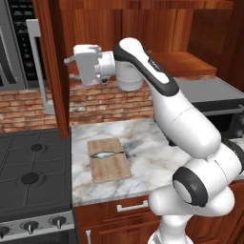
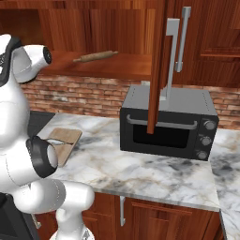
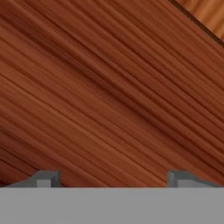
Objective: Open the cabinet, retrieve the rolling pin, and place it next to the meat on the cutting board to prepare for tenderizing.
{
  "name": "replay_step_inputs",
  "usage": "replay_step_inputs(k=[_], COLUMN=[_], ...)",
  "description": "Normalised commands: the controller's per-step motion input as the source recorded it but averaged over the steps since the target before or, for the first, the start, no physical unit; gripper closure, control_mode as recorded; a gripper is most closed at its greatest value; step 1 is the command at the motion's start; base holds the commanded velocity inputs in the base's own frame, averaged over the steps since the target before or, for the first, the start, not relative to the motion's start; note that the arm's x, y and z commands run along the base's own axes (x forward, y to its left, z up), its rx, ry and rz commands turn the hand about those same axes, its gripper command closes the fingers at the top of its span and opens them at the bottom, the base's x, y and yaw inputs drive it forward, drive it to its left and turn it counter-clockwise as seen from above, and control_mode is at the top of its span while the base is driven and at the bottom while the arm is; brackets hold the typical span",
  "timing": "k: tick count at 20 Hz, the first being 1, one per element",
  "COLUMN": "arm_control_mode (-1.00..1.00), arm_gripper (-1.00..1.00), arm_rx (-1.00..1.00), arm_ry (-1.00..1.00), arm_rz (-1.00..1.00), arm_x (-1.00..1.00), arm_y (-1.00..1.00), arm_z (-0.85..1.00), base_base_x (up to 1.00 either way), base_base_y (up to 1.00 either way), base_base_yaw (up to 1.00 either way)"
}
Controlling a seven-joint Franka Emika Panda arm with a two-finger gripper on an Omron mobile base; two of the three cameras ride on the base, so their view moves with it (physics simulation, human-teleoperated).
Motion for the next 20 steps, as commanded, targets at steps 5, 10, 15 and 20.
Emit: replay_step_inputs(k=[5,10,15,20], arm_control_mode=[-1.0,-1.0,-1.0,-1.0], arm_gripper=[-1.0,-1.0,-1.0,-1.0], arm_rx=[-0.06,-0.12,-0.08,0.0], arm_ry=[-0.08,-0.15,-0.1,0.0], arm_rz=[-0.11,-0.25,-0.33,-0.41], arm_x=[-0.27,-0.3,-0.16,0.0], arm_y=[-0.14,-0.27,-0.42,-0.72], arm_z=[-0.01,0.0,0.0,0.0], base_base_x=[0.0,0.0,0.0,0.0], base_base_y=[0.0,0.0,0.0,0.0], base_base_yaw=[0.0,0.0,0.0,0.0])
